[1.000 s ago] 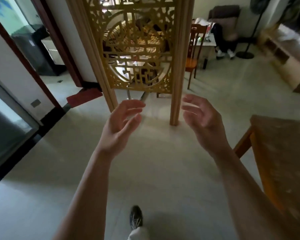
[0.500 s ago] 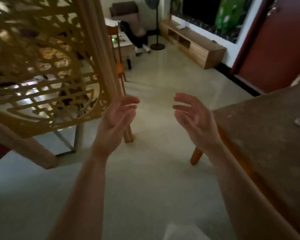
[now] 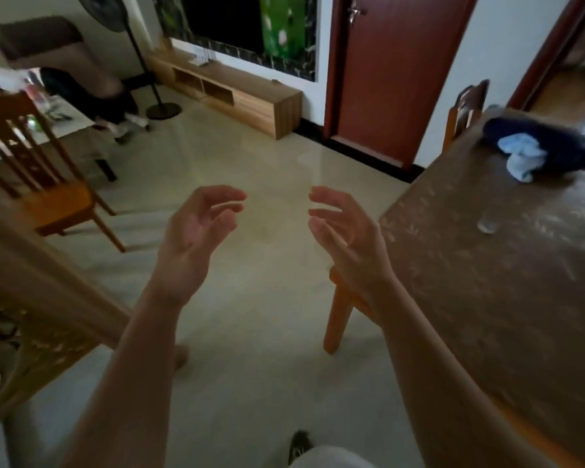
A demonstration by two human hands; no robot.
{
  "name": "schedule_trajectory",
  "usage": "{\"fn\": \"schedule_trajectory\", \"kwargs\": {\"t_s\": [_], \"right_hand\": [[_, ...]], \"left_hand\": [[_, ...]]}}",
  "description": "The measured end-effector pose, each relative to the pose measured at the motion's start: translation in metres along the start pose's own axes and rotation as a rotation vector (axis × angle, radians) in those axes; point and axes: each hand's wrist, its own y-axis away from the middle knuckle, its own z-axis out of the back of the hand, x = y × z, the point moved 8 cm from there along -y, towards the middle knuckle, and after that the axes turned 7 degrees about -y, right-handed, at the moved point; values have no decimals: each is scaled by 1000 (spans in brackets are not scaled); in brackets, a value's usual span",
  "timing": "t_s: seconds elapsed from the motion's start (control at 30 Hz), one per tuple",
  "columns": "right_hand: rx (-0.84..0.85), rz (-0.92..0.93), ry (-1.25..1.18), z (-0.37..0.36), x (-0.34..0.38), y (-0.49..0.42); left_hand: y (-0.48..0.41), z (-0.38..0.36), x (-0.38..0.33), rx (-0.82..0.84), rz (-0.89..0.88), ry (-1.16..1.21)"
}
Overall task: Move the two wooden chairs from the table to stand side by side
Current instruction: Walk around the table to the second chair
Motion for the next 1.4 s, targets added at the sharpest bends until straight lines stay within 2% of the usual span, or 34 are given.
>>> {"fn": "schedule_trajectory", "kwargs": {"t_s": [0.33,0.67,0.9,1.17,1.4], "right_hand": [[-129,-6,144,-3,-84,-132],[-392,-78,229,-17,-136,-260],[-581,-117,330,20,-162,-311],[-731,-80,393,76,-236,-407],[-746,-105,452,130,-272,-528]], "left_hand": [[-172,9,91,116,-74,228],[-375,9,153,342,-161,348],[-467,-38,185,501,-201,436],[-597,-105,219,628,-270,427],[-729,-157,232,676,-286,391]]}}
